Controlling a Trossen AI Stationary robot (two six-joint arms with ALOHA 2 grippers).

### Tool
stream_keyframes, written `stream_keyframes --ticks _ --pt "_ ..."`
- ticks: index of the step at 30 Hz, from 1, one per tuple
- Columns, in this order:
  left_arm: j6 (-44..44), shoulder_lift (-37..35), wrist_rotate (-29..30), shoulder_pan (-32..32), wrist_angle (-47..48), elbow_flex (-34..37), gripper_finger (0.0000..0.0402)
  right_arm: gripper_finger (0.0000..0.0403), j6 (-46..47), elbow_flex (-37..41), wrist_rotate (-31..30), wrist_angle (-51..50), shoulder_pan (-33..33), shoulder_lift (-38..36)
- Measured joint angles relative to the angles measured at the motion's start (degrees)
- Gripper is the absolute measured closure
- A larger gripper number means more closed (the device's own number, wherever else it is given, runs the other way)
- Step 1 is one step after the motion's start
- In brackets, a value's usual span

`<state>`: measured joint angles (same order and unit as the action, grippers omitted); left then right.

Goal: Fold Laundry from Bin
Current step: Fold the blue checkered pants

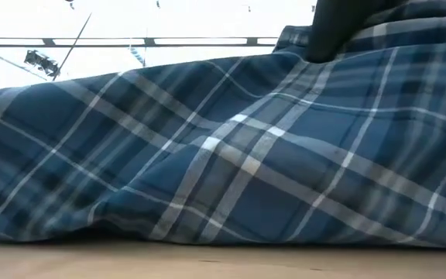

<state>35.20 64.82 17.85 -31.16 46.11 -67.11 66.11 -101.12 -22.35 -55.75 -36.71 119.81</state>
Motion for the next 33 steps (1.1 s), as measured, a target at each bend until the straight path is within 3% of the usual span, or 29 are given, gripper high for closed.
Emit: stream_keyframes --ticks 5,10,22,29,33 --pt "0.23 0.00 0.02 0.00 -0.94 0.02 0.0250 0.0259 0.33 0.00 0.59 -0.27 0.15 0.02" --pt "0.24 0.00 0.02 0.00 -1.87 0.02 0.0250 0.0222 0.47 0.15 0.74 -0.13 0.08 0.04" --pt "0.65 0.02 0.00 0.00 -1.86 0.00 0.0250 0.0211 0.96 3.26 2.22 5.87 -0.72 0.11" --pt "0.26 0.04 0.05 0.00 -1.90 0.01 0.0250 0.0201 -1.73 4.73 -0.85 7.60 -0.22 0.11" --pt "0.26 0.04 0.06 0.00 -1.96 0.00 0.0250 0.0202 -4.03 9.63 4.69 14.23 1.29 0.17"
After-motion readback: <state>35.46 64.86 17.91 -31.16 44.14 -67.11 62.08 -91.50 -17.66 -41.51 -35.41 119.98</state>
